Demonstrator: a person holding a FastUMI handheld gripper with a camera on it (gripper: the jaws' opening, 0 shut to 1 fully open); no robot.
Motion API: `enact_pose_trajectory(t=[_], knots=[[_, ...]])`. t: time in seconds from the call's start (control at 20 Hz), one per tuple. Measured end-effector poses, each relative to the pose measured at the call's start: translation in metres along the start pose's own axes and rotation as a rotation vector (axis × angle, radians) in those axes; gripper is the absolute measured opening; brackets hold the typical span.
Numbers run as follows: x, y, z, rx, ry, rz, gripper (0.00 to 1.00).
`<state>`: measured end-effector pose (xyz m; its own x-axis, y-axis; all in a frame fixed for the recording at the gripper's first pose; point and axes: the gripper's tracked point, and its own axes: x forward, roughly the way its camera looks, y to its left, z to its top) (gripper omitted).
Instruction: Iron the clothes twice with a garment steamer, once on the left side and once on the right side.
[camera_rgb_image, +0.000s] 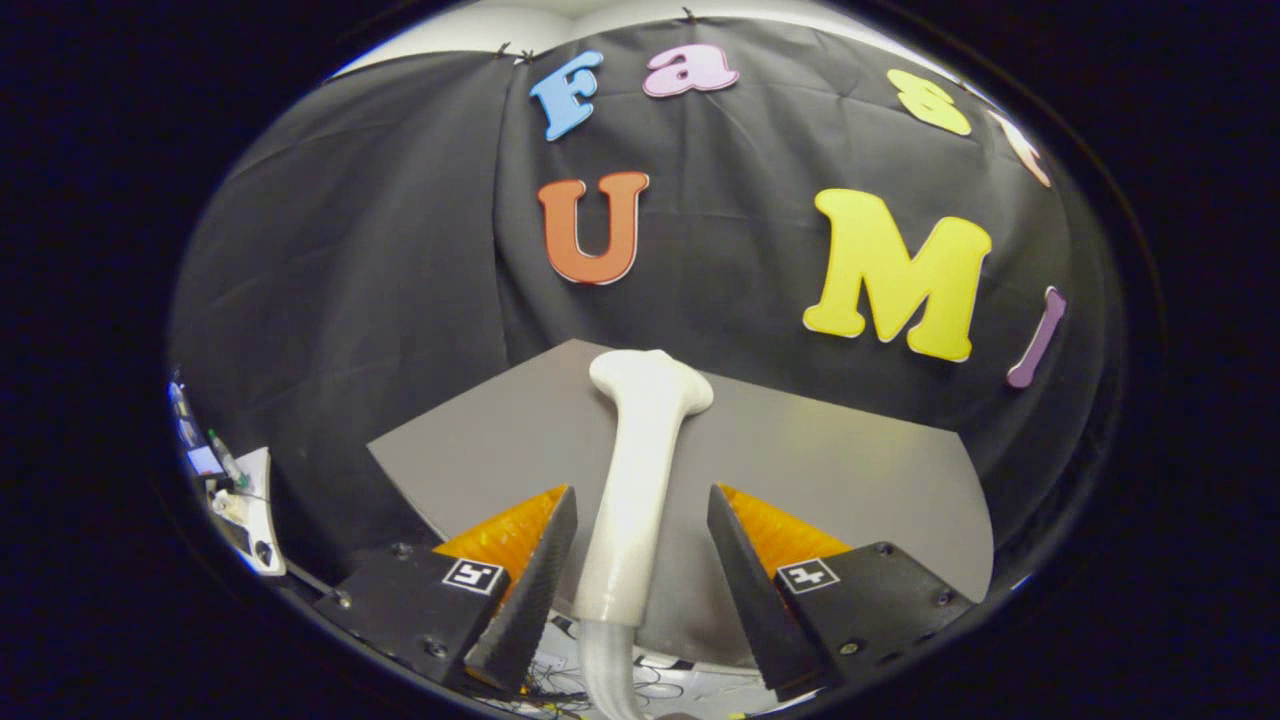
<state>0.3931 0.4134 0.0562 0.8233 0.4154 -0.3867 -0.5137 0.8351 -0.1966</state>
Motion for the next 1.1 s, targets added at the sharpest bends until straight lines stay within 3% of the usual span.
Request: enact_pose_trajectory(t=[0.2, 0.4, 0.7, 1.1], knots=[[0.026, 0.002, -0.007, 0.007, 0.059, 0.012, 0.71], [0.020, 0.011, -0.008, 0.053, 0.080, 0.044, 0.56], [0.023, 0.013, -0.004, 0.099, 0.093, 0.068, 0.41], [-0.023, -0.007, 0.008, 0.136, 0.003, 0.070, 0.37]])
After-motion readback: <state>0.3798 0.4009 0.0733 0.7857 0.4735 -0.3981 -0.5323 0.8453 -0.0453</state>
